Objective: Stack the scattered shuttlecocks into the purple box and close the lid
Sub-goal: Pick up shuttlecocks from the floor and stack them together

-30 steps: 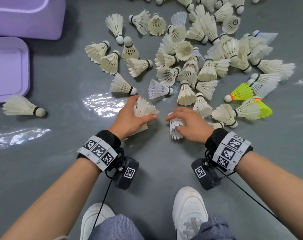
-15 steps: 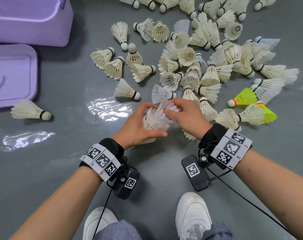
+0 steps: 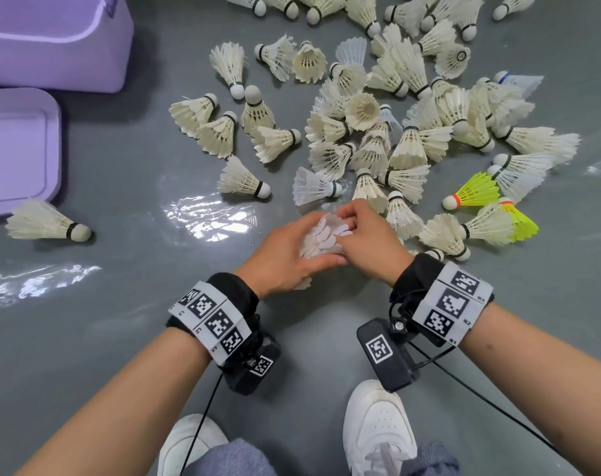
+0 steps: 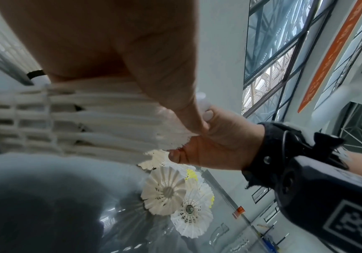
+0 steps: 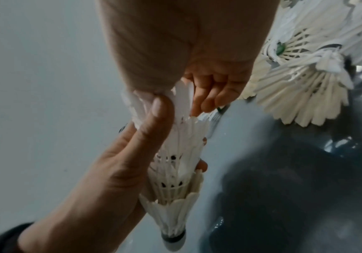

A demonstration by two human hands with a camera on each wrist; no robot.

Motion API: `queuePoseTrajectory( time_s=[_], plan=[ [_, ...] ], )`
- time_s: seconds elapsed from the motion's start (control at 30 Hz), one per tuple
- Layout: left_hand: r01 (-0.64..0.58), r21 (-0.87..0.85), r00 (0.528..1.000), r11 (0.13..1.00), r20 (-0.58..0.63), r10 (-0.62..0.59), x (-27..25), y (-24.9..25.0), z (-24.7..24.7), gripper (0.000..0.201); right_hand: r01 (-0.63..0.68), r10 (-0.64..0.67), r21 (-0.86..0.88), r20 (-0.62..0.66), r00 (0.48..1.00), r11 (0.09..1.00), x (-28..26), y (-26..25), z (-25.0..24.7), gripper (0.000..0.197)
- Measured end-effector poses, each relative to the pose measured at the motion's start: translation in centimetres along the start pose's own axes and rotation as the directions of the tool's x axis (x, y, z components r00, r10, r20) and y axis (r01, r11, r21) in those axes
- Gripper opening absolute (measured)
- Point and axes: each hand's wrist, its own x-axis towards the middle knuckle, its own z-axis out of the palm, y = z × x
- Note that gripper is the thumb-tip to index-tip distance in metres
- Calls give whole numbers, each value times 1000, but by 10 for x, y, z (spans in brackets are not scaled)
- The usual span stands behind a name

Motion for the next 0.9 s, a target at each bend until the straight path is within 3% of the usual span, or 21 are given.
queuePoseTrajectory(
  time_s=[0.1,0.27,0.43,0.5,0.57,0.73,0.9],
  plan=[
    [58,-5,997,998,-43,-58,1,-2,3,42,-42,57,123,-125,990,992,0,12,-6,24],
    [139,35,990,990,-37,-137,5,-2,1,61,-43,33,-32,-283,959,999,1,26,-22,8],
    [171,46,985,984,-29,-170,8,-2,2,64,-170,125,-334,-152,980,927,1,44,-23,31],
    [169,54,985,984,-23,-168,7,-1,2,66,-148,111,-430,-110,988,891,-1,49,-20,36],
    [170,64,985,983,-19,-169,5,0,2,70,-86,33,-444,-125,992,892,-2,51,-21,30],
    [150,67,987,986,-64,-145,2,-6,-1,62,13,-100,-279,-300,949,960,0,39,-28,15],
    [173,17,981,985,-92,-171,-1,-7,-6,66,119,-70,79,-459,886,990,3,11,-28,4]
  ],
)
